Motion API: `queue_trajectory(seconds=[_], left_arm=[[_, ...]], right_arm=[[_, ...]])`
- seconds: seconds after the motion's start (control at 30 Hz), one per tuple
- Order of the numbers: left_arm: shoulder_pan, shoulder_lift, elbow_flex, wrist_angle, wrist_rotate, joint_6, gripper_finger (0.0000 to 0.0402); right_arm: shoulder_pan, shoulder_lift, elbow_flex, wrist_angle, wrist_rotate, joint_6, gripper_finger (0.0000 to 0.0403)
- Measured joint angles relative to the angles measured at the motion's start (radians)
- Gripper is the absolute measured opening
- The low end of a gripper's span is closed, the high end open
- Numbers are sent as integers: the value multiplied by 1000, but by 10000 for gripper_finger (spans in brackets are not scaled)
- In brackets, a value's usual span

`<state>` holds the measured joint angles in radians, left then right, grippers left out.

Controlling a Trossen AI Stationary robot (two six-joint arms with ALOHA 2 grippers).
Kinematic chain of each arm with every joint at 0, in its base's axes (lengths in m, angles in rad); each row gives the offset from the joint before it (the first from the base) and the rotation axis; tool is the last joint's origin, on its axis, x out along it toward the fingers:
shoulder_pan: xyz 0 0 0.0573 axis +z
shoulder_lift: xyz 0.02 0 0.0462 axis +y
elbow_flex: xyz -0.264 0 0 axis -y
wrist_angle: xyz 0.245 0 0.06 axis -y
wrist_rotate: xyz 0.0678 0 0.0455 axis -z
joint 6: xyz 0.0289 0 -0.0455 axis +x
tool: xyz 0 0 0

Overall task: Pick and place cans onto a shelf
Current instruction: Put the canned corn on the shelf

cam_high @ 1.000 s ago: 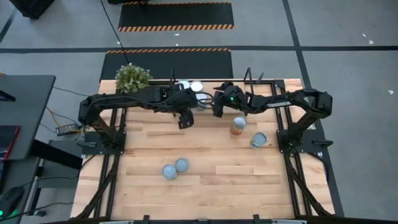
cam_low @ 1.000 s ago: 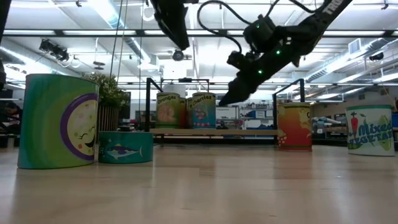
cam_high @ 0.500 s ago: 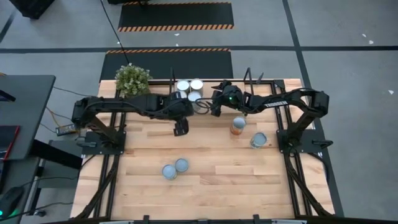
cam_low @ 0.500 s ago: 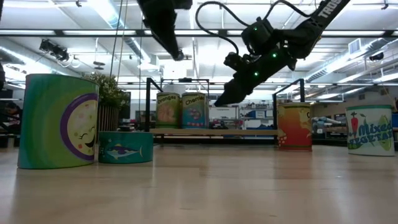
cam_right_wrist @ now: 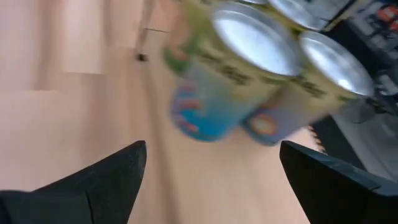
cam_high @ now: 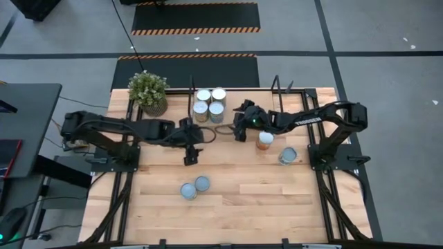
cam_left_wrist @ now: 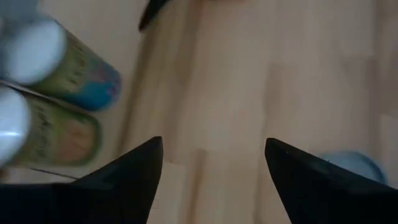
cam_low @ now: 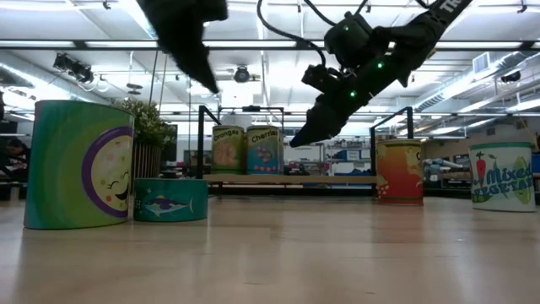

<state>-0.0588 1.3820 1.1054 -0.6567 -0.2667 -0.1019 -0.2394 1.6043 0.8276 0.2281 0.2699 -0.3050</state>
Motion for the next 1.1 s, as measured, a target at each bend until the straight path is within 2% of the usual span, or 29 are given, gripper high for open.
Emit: queue_trajectory(seconds=[0.47, 0.77, 0.93, 1.1], left_arm=[[-206, -130, -208, 2, 104, -229, 288], [-329, -167, -271, -51, 134, -412, 288], [-382, -167, -284, -83, 116, -521, 288], [-418, -167, -284, -99, 60, -574, 288]], right_arm=[[252, 0, 7, -50, -7, 162, 377], [363, 0, 62, -149, 0, 202, 377], [362, 0, 151, -429, 74, 242, 377], [292, -7, 213, -668, 113, 260, 377]])
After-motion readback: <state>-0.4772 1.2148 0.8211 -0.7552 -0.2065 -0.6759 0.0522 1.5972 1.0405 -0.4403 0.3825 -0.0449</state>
